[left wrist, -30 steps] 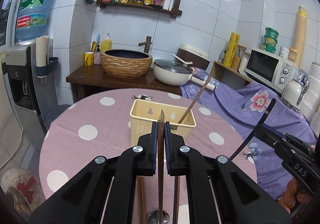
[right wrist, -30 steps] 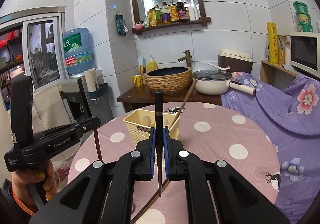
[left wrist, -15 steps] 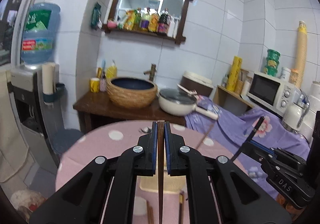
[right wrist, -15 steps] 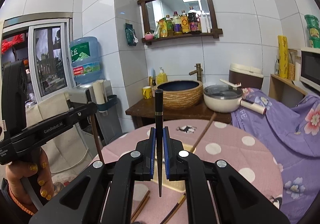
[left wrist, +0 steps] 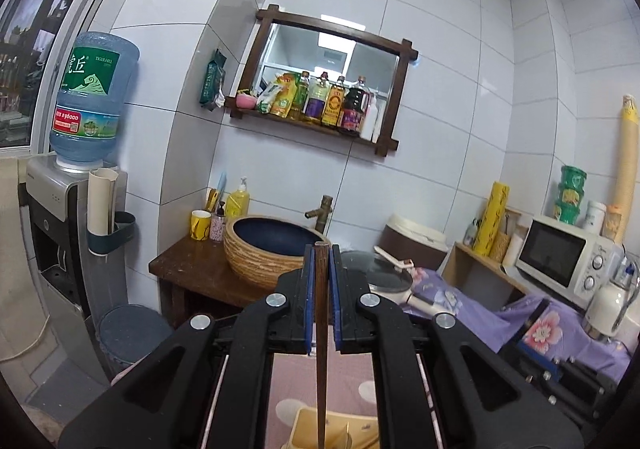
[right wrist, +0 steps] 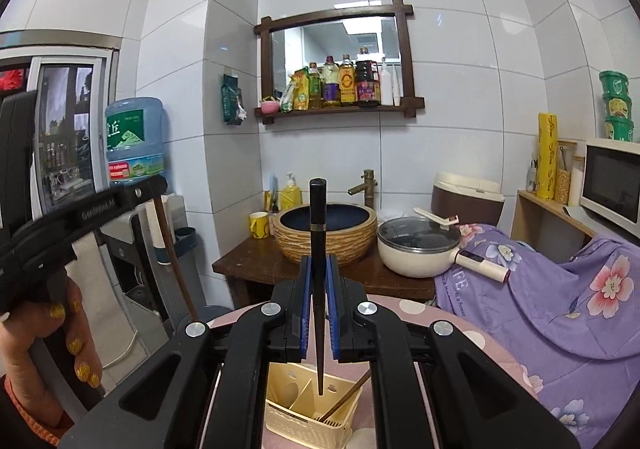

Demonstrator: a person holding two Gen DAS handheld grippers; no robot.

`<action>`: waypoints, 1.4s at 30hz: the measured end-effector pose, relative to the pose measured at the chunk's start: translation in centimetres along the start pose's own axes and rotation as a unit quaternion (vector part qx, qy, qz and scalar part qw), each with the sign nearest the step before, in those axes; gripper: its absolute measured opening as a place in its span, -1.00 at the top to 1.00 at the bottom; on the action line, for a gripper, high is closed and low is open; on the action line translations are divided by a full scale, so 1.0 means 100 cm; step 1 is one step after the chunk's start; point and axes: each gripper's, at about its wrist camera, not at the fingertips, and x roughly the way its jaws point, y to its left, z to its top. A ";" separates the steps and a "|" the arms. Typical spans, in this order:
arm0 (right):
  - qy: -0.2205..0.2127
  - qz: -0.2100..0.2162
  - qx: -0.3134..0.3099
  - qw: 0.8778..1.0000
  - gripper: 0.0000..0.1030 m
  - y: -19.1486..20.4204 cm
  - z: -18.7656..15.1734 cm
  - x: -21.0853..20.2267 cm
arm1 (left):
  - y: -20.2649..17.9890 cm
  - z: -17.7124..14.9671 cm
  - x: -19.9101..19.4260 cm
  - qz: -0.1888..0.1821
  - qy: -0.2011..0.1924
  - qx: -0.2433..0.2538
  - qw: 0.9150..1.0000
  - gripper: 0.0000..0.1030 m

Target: Organize utensils

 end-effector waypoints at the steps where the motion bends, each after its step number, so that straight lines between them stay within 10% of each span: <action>1: 0.003 -0.002 -0.001 1.000 0.86 -0.001 -0.004 0.004 | 0.001 -0.002 0.003 0.004 -0.007 -0.001 1.000 0.86; 19: 0.065 -0.011 0.024 0.998 0.86 -0.010 -0.075 0.044 | 0.012 -0.125 0.059 0.017 0.083 0.015 0.996 0.86; 32: 0.074 -0.022 0.027 0.997 0.85 -0.012 -0.093 0.048 | 0.006 -0.154 0.061 0.011 0.108 0.032 0.994 0.86; 34: 0.065 -0.022 0.032 0.997 0.61 -0.013 -0.092 0.046 | 0.008 -0.152 0.060 0.009 0.112 0.024 0.993 0.84; 36: 0.052 -0.025 0.041 0.998 0.22 -0.016 -0.091 0.041 | 0.009 -0.150 0.058 0.007 0.112 0.023 0.993 0.69; 38: 0.048 -0.024 0.039 0.998 0.21 -0.017 -0.089 0.038 | 0.012 -0.148 0.054 0.002 0.106 0.019 0.994 -0.11; 42: 0.032 -0.024 0.033 0.999 0.15 -0.017 -0.089 0.022 | 0.020 -0.145 0.031 -0.011 0.074 -0.007 0.997 -0.58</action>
